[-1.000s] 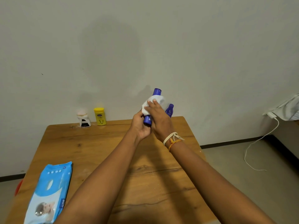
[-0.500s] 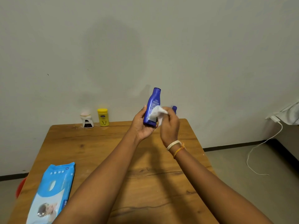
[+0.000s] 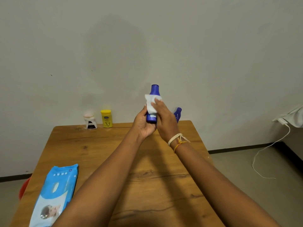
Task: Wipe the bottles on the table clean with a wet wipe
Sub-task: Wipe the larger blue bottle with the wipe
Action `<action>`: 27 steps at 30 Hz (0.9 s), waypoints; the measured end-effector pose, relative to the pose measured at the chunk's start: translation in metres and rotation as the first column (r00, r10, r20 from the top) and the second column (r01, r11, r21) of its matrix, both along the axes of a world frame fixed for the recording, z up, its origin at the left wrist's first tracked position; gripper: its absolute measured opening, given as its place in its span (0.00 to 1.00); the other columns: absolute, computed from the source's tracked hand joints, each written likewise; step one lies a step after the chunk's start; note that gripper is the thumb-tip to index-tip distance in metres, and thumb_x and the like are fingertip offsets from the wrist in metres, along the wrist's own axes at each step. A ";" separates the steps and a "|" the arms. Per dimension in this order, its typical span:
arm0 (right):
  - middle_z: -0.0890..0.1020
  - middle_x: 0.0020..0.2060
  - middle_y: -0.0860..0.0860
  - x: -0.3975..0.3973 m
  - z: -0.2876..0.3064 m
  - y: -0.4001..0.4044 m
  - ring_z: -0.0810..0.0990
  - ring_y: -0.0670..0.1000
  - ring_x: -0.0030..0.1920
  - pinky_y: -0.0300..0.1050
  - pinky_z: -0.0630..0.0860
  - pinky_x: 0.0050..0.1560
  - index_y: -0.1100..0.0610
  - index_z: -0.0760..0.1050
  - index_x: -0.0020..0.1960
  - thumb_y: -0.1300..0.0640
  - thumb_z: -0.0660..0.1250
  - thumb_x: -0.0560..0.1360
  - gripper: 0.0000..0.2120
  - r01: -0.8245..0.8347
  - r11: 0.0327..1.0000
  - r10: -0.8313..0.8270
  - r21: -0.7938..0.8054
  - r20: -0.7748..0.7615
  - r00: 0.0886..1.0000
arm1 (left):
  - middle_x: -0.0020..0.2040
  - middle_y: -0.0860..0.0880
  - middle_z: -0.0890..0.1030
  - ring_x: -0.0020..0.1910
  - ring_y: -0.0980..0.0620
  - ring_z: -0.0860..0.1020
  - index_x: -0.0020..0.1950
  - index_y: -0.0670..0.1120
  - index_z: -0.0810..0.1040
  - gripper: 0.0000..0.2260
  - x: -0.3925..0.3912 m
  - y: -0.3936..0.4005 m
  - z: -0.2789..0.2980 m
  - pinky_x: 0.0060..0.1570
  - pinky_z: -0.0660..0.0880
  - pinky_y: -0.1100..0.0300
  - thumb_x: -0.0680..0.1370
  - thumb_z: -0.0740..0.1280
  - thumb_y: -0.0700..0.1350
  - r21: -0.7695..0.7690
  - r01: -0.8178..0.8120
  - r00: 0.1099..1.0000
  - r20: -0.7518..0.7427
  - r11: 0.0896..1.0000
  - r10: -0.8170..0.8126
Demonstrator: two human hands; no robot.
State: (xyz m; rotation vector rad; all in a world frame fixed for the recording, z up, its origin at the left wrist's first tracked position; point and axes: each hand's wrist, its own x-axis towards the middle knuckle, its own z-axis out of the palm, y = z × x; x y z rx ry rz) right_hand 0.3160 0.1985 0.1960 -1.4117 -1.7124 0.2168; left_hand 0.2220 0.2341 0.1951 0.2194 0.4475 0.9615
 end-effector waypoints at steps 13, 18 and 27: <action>0.82 0.49 0.58 0.000 0.027 -0.013 0.79 0.51 0.51 0.37 0.77 0.54 0.66 0.79 0.51 0.70 0.55 0.73 0.15 0.284 0.942 -0.184 0.176 -0.437 0.881 | 0.48 0.42 0.82 0.47 0.45 0.79 0.60 0.40 0.75 0.18 -0.011 0.004 -0.007 0.51 0.74 0.53 0.77 0.65 0.51 0.076 0.020 0.997 -0.073 0.997 -0.015; 0.79 0.59 0.59 0.007 0.049 0.028 0.76 0.51 0.59 0.23 0.68 0.56 0.65 0.77 0.60 0.69 0.58 0.75 0.15 0.221 0.971 -0.179 0.095 -0.324 0.929 | 0.47 0.43 0.82 0.46 0.46 0.79 0.58 0.42 0.76 0.18 -0.010 -0.001 -0.008 0.52 0.74 0.54 0.74 0.68 0.51 0.067 0.030 0.994 -0.109 0.997 -0.023; 0.73 0.67 0.56 -0.020 -0.017 -0.028 0.74 0.54 0.65 0.40 0.69 0.63 0.59 0.72 0.67 0.66 0.58 0.73 0.23 0.088 0.993 -0.090 0.079 0.026 0.996 | 0.49 0.41 0.80 0.48 0.46 0.80 0.64 0.40 0.72 0.19 -0.017 0.008 -0.005 0.51 0.79 0.52 0.79 0.62 0.51 0.023 -0.052 0.998 -0.018 0.998 0.052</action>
